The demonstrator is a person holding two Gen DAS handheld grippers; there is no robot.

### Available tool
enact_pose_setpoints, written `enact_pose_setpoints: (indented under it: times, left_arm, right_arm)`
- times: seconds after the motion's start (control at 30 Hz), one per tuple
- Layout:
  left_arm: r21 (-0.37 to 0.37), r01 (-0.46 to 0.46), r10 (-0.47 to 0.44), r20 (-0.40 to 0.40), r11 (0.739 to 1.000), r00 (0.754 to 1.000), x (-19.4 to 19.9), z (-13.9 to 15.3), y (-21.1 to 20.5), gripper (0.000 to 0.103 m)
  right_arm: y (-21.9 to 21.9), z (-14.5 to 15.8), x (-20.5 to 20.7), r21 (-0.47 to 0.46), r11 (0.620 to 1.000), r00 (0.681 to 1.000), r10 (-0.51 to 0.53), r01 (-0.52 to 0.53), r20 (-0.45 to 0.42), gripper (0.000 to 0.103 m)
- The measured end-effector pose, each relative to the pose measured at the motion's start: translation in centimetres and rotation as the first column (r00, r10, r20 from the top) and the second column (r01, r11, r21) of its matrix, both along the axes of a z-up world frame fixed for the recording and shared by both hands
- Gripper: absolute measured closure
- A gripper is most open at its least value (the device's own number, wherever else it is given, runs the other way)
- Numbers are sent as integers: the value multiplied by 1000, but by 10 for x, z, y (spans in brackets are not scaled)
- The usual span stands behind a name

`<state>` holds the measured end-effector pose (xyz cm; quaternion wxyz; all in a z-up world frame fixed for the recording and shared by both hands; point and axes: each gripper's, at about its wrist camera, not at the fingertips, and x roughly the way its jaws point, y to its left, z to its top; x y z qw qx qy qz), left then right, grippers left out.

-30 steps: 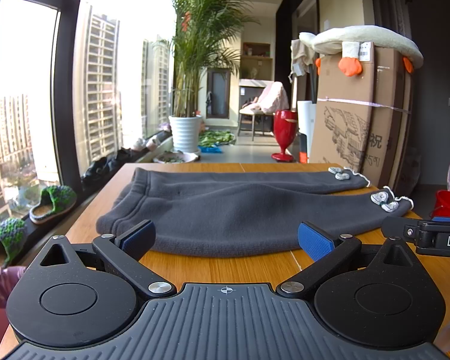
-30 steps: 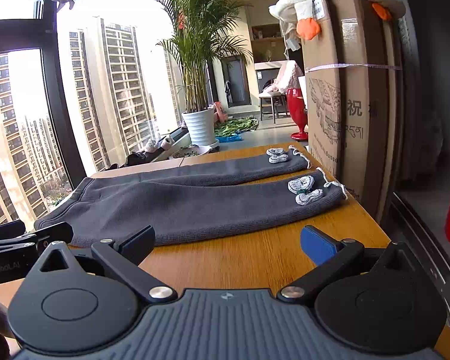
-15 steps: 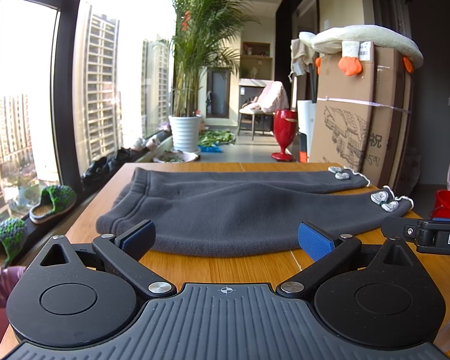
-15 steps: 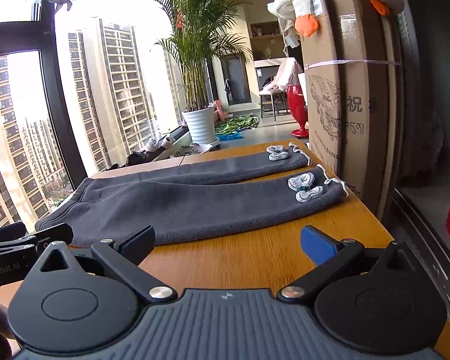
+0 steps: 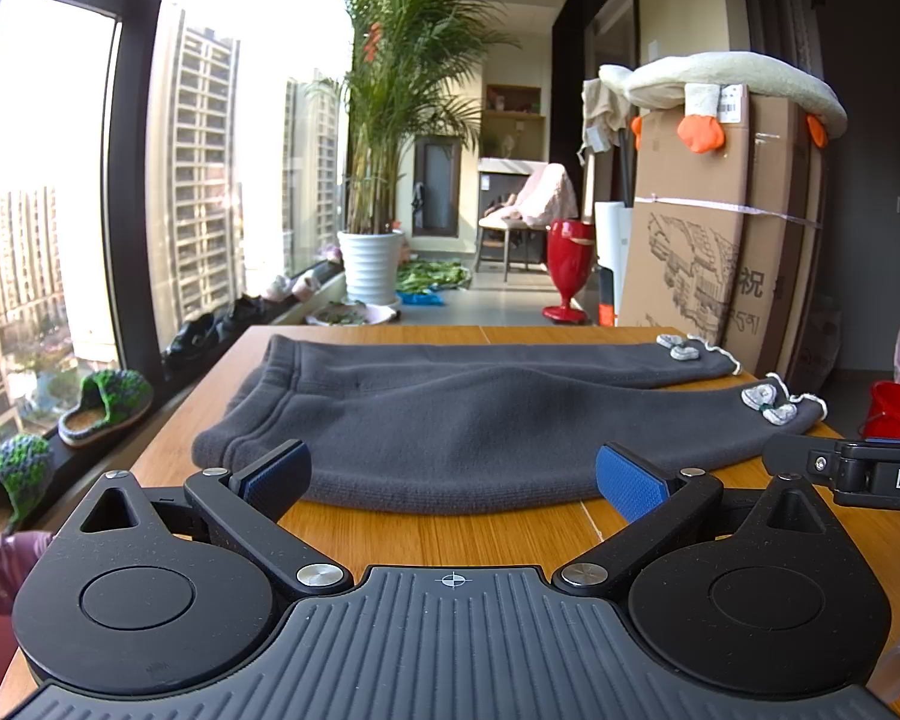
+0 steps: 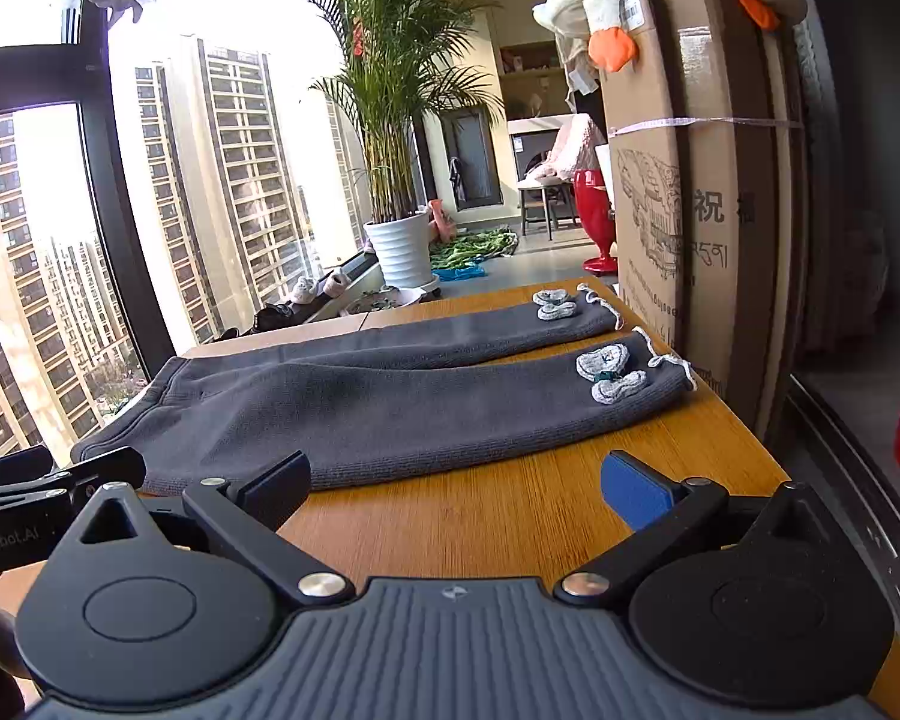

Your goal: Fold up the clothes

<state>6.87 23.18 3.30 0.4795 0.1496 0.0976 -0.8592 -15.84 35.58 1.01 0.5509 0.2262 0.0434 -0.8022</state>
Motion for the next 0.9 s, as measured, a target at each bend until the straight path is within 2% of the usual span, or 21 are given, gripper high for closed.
enact_pose_setpoints:
  times: [0.9]
  left_arm:
    - [-1,-3,3,-3,1000,1000,0,1,2,0]
  right_arm:
    - [0,-2,1,0,1000,1000,1,-1,3,0]
